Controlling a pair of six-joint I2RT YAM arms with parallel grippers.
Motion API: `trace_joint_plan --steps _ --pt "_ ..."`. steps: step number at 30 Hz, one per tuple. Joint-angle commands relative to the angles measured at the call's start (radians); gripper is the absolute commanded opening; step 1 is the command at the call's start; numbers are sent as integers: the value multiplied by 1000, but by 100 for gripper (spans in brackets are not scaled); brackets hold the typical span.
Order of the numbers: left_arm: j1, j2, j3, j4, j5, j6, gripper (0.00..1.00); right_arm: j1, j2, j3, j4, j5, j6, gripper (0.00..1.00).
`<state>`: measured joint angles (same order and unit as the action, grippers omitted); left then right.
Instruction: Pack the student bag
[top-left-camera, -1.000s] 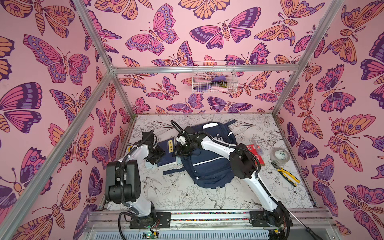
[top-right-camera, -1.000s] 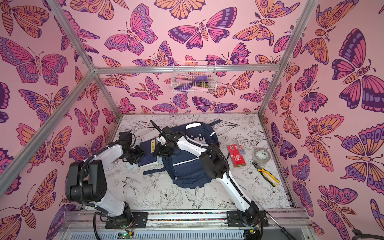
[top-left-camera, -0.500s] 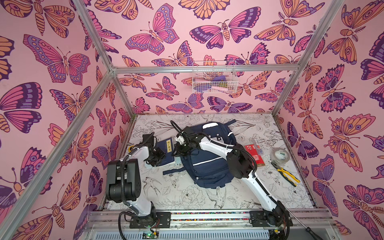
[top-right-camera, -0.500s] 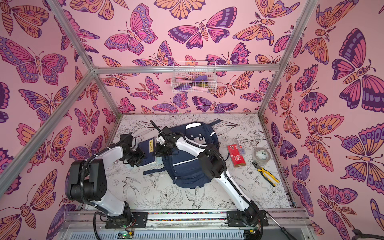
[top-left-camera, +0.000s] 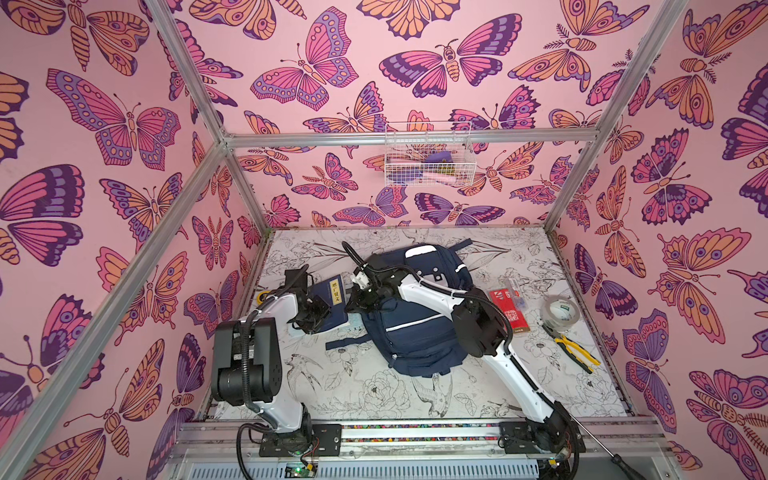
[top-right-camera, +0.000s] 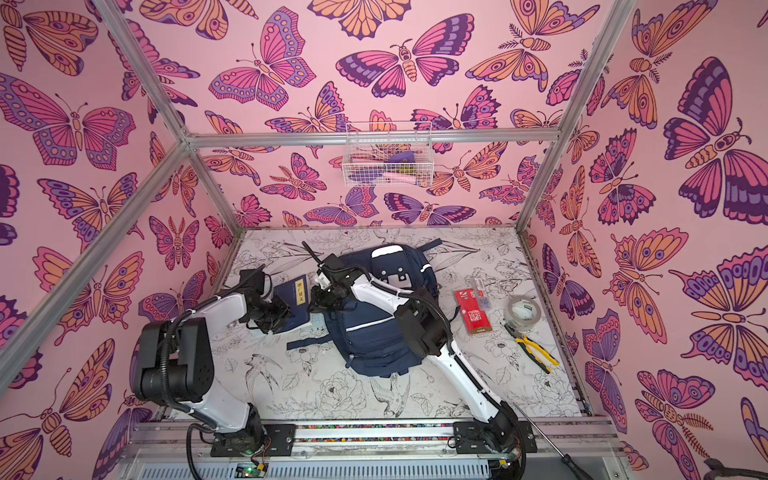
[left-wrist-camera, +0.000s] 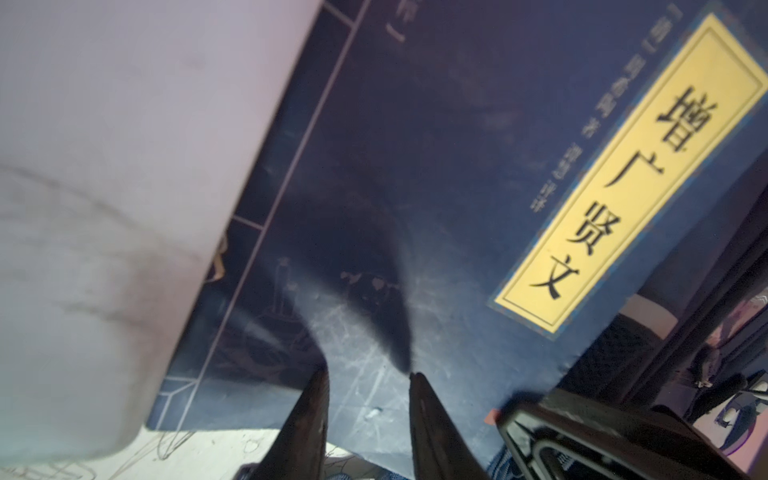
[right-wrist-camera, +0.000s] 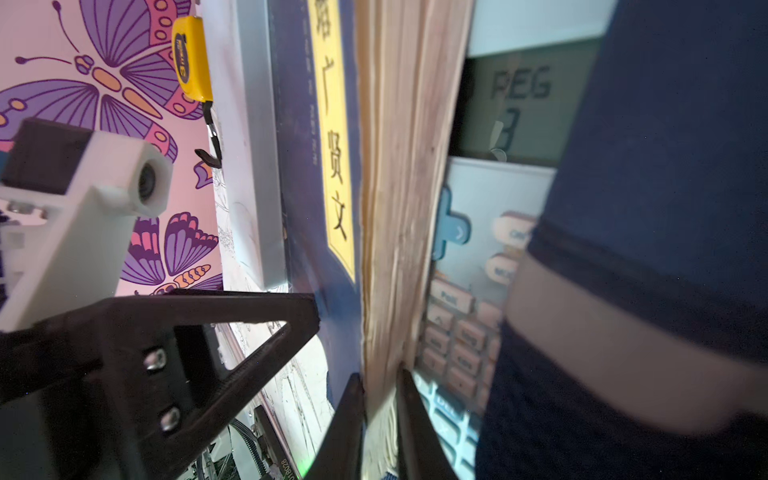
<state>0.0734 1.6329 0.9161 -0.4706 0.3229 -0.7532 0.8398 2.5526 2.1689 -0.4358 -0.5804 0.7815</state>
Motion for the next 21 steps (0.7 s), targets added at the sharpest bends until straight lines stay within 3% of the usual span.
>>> trace_joint_plan --steps 1,4,8,12,17,21 --pt "-6 13 -27 -3 53 -9 35 24 12 34 15 -6 -17 14" --pt "-6 -9 -4 -6 45 -2 42 24 3 33 -16 10 -35 12" --pt "-6 -10 86 -29 -14 9 54 24 -55 20 -81 82 -96 21" --pt "-6 59 188 -33 -59 10 58 12 -101 22 -146 178 -138 30" --pt "-7 155 237 -49 -80 2 37 -4 -142 3 -168 209 -166 32" --pt "-11 162 204 -47 -80 11 32 -28 -122 37 -166 165 -198 50"
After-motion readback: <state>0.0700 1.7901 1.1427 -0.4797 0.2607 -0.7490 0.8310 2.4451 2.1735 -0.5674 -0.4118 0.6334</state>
